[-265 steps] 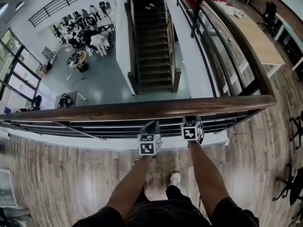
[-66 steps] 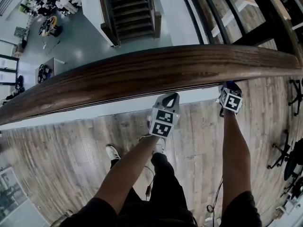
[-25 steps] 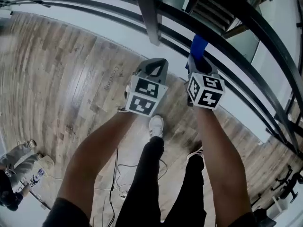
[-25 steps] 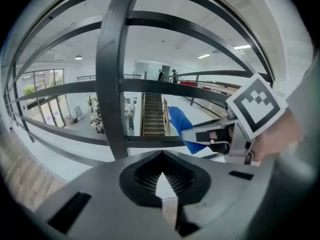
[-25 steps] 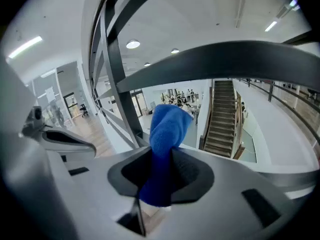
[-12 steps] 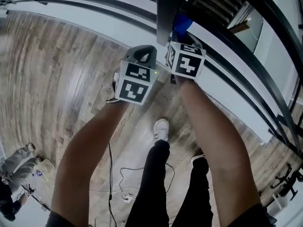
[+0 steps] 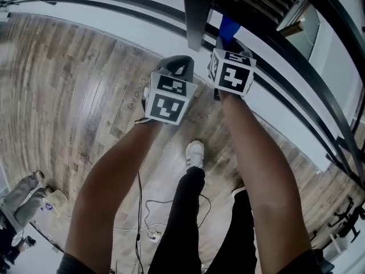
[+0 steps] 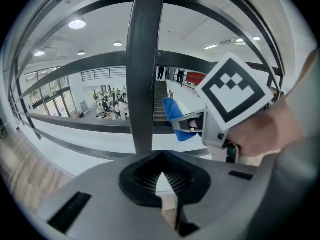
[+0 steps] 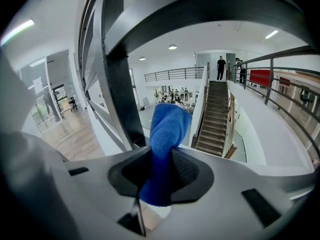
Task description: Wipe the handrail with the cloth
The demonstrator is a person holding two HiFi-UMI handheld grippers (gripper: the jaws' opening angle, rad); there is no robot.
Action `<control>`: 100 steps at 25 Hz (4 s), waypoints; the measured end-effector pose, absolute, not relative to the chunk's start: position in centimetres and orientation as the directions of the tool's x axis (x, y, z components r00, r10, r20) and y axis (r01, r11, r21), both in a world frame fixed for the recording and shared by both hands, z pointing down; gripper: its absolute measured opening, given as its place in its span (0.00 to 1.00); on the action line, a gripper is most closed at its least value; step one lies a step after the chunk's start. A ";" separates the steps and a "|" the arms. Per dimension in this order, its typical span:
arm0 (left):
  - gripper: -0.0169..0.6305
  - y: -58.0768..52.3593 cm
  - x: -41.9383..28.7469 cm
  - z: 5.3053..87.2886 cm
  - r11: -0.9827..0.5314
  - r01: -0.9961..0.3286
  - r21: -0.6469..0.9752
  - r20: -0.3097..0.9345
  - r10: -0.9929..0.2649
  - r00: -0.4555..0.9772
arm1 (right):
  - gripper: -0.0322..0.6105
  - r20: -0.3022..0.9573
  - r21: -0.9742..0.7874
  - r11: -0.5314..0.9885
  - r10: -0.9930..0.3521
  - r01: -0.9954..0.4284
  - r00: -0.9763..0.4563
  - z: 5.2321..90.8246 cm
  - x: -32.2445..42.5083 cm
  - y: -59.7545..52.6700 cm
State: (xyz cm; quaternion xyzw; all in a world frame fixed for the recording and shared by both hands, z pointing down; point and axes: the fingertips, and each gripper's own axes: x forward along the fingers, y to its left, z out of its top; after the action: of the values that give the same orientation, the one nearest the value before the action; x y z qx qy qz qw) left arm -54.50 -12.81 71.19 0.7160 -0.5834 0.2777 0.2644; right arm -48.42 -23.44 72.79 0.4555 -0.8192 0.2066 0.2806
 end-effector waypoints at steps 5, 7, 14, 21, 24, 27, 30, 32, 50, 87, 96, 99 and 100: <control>0.03 -13.1 -50.7 71.5 -0.206 -0.977 0.050 0.712 -0.679 0.180 | 0.22 0.645 -0.085 0.480 -0.642 -0.873 -0.416 72.6 -43.0 -23.0; 0.03 -13.6 -48.5 71.5 -0.219 -0.974 0.050 0.712 -0.676 0.188 | 0.22 0.641 -0.100 0.471 -0.643 -0.876 -0.419 72.5 -40.7 -22.9; 0.03 -15.1 -39.1 71.4 -0.291 -0.955 0.051 0.708 -0.664 0.240 | 0.22 0.629 -0.150 0.424 -0.656 -0.893 -0.417 72.4 -31.5 -22.4; 0.03 -15.8 -29.6 72.0 -0.367 -0.929 0.058 0.727 -0.622 0.291 | 0.22 0.642 -0.162 0.349 -0.673 -0.923 -0.367 72.4 -21.6 -22.1; 0.03 -16.0 -25.9 72.4 -0.372 -0.925 0.077 0.734 -0.607 0.305 | 0.22 0.655 -0.166 0.327 -0.669 -0.930 -0.352 72.4 -17.1 -21.8; 0.03 -15.8 -22.0 72.5 -0.378 -0.920 0.102 0.738 -0.591 0.325 | 0.22 0.666 -0.164 0.308 -0.666 -0.937 -0.336 72.4 -11.9 -21.4; 0.03 -15.8 -17.9 72.4 -0.394 -0.912 0.114 0.736 -0.583 0.344 | 0.22 0.673 -0.154 0.270 -0.676 -0.950 -0.301 72.4 -6.0 -20.9; 0.03 -15.8 -15.1 72.1 -0.405 -0.906 0.123 0.734 -0.578 0.358 | 0.22 0.678 -0.149 0.234 -0.683 -0.961 -0.272 72.4 -2.1 -20.6; 0.03 -13.3 14.8 71.0 -0.526 -0.824 0.210 0.717 -0.490 0.496 | 0.22 0.742 -0.079 0.080 -0.661 -0.994 -0.112 72.2 30.9 -17.0; 0.03 -10.6 40.1 71.7 -0.580 -0.778 0.243 0.711 -0.439 0.549 | 0.22 0.639 0.032 -0.132 -0.759 -0.991 0.122 71.4 67.0 -8.5; 0.03 -8.1 22.1 75.6 -0.419 -0.875 0.241 0.734 -0.512 0.447 | 0.22 0.717 -0.086 0.013 -0.694 -0.996 -0.071 76.7 45.5 -4.8; 0.03 -6.7 14.8 76.4 -0.369 -0.895 0.252 0.748 -0.512 0.422 | 0.22 0.750 -0.101 0.091 -0.647 -0.991 -0.136 77.7 37.0 -4.5; 0.03 -6.5 12.2 76.6 -0.351 -0.902 0.251 0.754 -0.514 0.410 | 0.22 0.758 -0.107 0.112 -0.634 -0.988 -0.154 77.9 34.2 -4.5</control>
State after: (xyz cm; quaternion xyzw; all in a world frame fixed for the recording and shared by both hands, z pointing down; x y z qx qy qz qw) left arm 12.24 -6.46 76.60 0.7695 -0.4599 0.2892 0.3358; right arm 34.19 -4.54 77.87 0.5867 -0.6910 0.3158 0.2804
